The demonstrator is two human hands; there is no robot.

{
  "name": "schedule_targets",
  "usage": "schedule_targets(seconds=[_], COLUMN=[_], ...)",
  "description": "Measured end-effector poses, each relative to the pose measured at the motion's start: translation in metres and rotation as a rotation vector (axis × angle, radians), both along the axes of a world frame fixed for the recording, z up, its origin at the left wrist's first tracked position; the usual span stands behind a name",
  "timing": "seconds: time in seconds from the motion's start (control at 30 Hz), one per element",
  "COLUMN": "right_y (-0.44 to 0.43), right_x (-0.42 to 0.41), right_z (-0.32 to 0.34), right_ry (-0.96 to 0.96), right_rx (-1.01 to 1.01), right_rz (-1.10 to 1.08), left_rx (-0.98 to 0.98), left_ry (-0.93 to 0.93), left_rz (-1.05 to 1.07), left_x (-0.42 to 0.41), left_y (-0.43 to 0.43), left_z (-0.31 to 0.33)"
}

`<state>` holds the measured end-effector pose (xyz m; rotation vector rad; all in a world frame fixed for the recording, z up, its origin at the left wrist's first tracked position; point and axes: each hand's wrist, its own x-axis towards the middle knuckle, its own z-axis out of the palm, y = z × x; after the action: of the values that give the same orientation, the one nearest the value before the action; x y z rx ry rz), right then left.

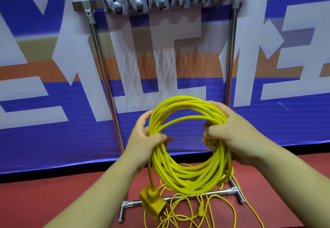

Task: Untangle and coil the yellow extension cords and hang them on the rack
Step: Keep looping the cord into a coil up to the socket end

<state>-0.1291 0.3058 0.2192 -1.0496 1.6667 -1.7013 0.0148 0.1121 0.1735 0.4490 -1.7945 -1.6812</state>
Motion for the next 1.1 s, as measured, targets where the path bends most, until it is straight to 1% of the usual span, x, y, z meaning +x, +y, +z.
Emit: schedule_targets(seconds=[0.1, 0.23, 0.3, 0.47, 0.6, 0.73, 0.87, 1.1], right_y=[0.004, 0.002, -0.006, -0.044, -0.096, -0.152, -0.206, -0.282], right_x=[-0.005, 0.0, 0.003, 0.016, 0.014, 0.001, -0.013, -0.052], right_z=[0.003, 0.008, 0.013, 0.043, 0.088, 0.144, 0.189, 0.256], right_ry=[0.112, 0.111, 0.113, 0.235, 0.309, 0.503, 0.583, 0.82], right_rx=[0.009, -0.049, -0.123, -0.352, -0.464, -0.484, -0.538, -0.476], right_rz=[-0.02, -0.007, -0.018, -0.069, -0.026, -0.062, -0.13, -0.366], left_rx=[-0.014, -0.132, -0.226, -0.465, -0.555, -0.642, -0.729, -0.939], left_ry=[0.074, 0.151, 0.161, 0.133, 0.152, 0.174, 0.196, 0.133], left_rz=[0.015, -0.02, -0.041, -0.026, 0.043, 0.114, 0.18, 0.339], left_x=[0.005, 0.02, 0.026, 0.037, 0.041, 0.04, 0.027, -0.028], left_y=[0.004, -0.001, -0.007, -0.037, -0.077, -0.127, -0.166, -0.243], left_z=[0.016, 0.043, 0.061, 0.119, 0.174, 0.229, 0.281, 0.352])
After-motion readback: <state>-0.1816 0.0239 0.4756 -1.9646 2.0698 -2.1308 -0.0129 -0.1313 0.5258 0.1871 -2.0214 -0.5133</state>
